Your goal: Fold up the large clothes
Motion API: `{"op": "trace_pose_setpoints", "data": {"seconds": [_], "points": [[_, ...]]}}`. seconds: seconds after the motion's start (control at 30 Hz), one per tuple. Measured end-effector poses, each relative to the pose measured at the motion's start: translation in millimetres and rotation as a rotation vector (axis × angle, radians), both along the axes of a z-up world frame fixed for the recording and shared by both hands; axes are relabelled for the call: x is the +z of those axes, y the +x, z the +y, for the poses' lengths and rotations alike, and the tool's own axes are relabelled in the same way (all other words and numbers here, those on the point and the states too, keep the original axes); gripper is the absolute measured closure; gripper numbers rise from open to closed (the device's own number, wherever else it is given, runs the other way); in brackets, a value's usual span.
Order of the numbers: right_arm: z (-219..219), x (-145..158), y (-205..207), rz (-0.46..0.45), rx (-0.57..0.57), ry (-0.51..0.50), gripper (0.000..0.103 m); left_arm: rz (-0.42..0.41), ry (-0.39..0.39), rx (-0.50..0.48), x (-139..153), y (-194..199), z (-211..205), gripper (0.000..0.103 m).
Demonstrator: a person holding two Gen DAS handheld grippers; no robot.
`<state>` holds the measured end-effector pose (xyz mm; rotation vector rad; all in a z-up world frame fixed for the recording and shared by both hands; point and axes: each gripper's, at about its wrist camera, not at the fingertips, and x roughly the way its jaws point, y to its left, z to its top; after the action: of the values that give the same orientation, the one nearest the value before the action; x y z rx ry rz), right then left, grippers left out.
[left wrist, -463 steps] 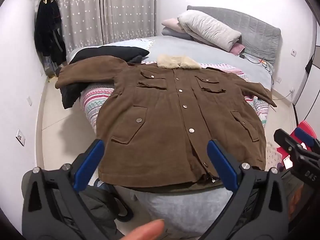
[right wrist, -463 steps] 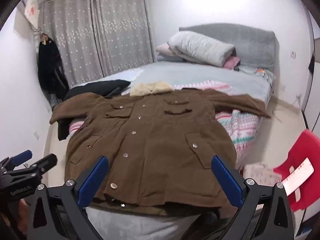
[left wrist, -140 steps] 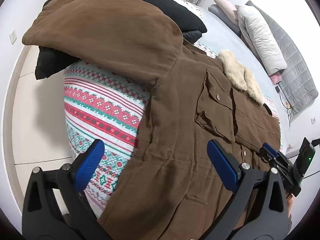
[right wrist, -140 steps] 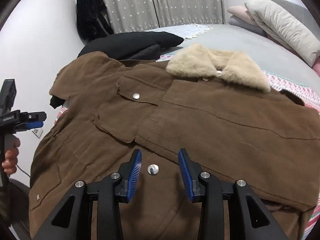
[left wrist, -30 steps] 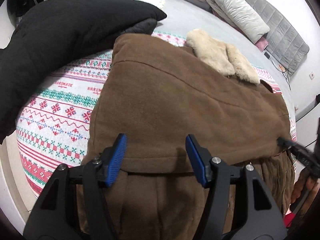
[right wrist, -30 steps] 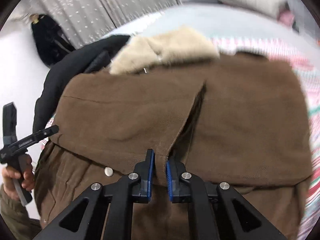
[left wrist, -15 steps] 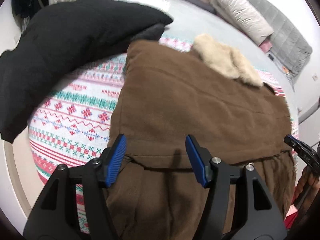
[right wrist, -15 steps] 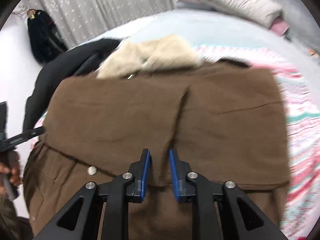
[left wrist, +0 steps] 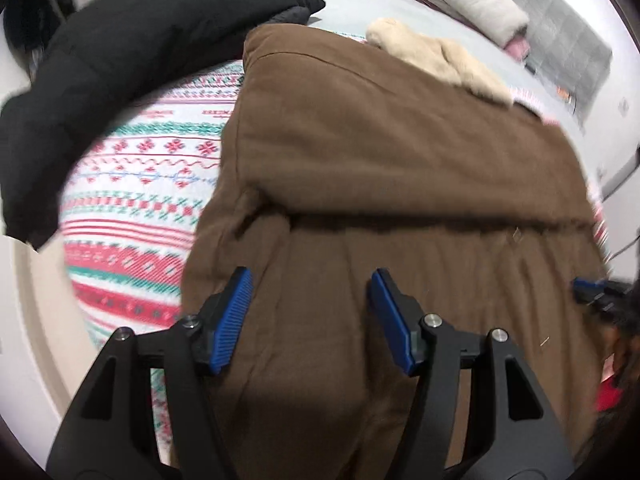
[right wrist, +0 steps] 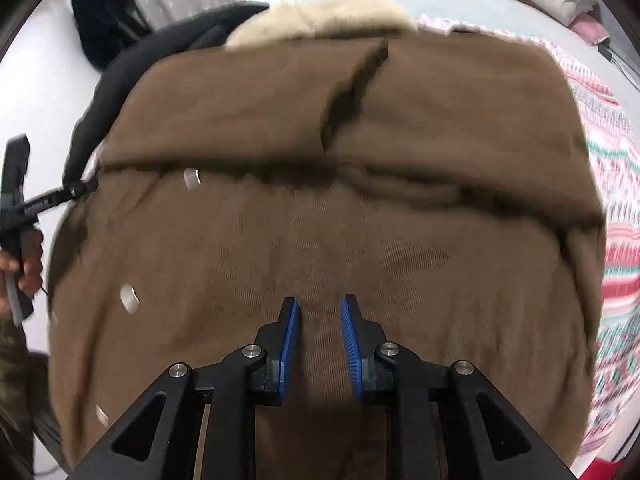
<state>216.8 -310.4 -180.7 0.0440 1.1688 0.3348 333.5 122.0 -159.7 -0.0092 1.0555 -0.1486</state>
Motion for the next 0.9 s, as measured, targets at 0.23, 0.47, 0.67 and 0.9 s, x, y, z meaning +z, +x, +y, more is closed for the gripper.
{"op": "trace_pose_setpoints", "data": {"seconds": [0.23, 0.47, 0.67, 0.9], "points": [[-36.6, 3.7, -62.2, -0.023, -0.053, 0.022, 0.080, -0.024, 0.084, -0.017, 1.5, -62.8, -4.9, 0.040], [-42.9, 17.2, -138.8, -0.102, -0.045, -0.032, 0.060, -0.041, -0.039, 0.001, 10.9, -151.8, 9.1, 0.040], [-84.2, 28.2, -188.5, -0.189, -0.188, 0.070, 0.050, -0.058, -0.209, 0.117, 4.4, -193.8, 61.5, 0.036], [-143.8, -13.8, -226.7, -0.019, -0.466, 0.182, 0.046, 0.072, -0.387, 0.216, -28.5, -203.3, 91.7, 0.035]]}}
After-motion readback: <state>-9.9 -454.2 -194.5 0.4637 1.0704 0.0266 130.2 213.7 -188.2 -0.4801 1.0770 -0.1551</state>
